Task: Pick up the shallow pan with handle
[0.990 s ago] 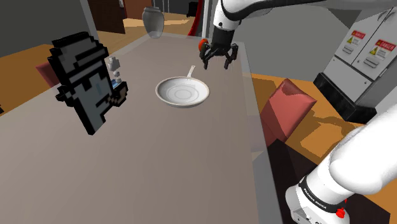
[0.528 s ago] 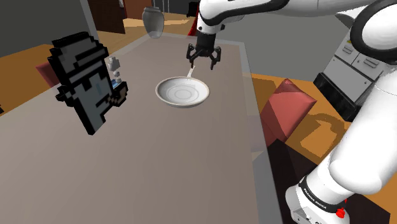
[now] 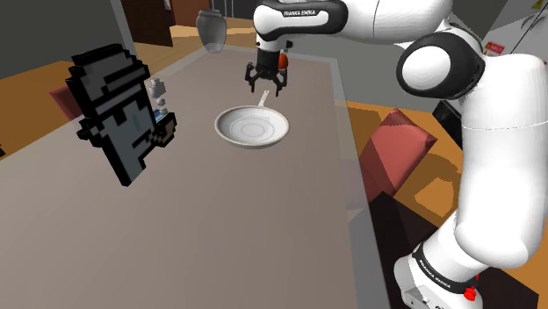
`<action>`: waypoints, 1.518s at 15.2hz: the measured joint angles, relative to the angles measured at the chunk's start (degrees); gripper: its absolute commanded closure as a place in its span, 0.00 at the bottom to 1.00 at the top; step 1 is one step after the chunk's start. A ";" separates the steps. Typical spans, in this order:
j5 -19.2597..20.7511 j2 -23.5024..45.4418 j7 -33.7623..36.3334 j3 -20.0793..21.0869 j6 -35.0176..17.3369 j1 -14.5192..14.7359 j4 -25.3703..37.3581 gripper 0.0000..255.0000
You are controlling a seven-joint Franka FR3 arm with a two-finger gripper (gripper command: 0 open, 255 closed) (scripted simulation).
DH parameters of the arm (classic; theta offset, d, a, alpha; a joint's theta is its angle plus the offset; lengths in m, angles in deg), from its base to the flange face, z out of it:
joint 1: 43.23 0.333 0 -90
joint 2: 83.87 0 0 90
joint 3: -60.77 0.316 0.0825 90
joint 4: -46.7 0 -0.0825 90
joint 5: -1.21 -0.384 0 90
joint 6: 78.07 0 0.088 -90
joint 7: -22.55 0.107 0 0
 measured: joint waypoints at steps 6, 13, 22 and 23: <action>-0.03 4.74 1.59 -0.48 -0.79 0.12 3.73 0.00; 0.01 5.15 1.65 -0.51 -3.55 0.09 1.40 1.00; -0.01 5.06 1.57 -0.51 -2.66 0.05 2.19 1.00; 0.00 4.97 1.63 -0.50 -2.18 0.10 2.56 1.00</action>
